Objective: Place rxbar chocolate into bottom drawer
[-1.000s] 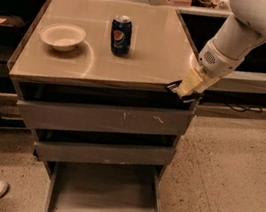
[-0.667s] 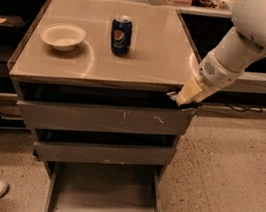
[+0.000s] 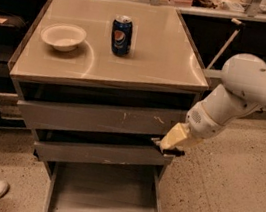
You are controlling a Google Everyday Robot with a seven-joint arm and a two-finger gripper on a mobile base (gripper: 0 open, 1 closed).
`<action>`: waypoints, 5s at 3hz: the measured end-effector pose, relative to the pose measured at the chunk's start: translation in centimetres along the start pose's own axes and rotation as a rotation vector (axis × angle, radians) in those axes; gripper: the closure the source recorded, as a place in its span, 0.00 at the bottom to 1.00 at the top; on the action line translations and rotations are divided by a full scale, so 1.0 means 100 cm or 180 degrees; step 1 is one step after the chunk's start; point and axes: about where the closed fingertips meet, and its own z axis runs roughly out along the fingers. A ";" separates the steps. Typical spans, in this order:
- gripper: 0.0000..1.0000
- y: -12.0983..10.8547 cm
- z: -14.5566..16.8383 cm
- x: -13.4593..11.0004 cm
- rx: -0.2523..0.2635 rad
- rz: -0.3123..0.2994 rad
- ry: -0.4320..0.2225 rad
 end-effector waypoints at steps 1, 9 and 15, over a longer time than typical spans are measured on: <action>1.00 0.002 0.008 0.005 -0.0053 0.0022 0.0055; 1.00 -0.036 0.291 0.037 -0.1464 0.1577 -0.0103; 1.00 -0.043 0.479 0.002 -0.1896 0.2278 -0.0104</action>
Offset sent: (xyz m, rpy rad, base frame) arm -0.0390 0.0040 -0.0716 0.0762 0.1449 -0.0662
